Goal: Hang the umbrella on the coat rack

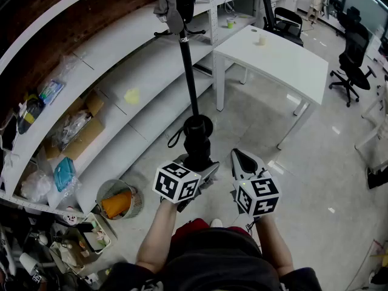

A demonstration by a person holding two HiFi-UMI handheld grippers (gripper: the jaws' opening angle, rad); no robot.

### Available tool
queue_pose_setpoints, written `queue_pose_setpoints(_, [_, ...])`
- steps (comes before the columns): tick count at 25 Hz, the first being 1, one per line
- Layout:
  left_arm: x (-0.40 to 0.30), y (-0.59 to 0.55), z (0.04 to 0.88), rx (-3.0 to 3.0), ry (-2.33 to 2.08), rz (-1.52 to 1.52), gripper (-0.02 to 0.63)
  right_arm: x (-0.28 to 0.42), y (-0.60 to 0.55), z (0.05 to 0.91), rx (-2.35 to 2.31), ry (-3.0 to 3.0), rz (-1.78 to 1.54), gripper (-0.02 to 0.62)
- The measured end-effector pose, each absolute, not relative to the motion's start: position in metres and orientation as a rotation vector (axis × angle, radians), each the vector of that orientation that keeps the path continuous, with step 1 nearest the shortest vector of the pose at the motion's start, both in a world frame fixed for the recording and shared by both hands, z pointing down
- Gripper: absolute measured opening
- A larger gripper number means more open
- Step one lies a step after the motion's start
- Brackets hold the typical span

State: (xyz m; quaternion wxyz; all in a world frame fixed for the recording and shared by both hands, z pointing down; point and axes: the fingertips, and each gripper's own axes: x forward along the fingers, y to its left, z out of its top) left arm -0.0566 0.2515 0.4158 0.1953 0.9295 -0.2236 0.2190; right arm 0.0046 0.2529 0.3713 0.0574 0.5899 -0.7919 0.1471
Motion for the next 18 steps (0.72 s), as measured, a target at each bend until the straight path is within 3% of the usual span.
queue_pose_setpoints(18, [-0.047, 0.244, 0.418, 2.599, -0.639, 0.593, 0.207, 0.031, 0.256, 0.381, 1.851, -2.362, 0.469, 0.018])
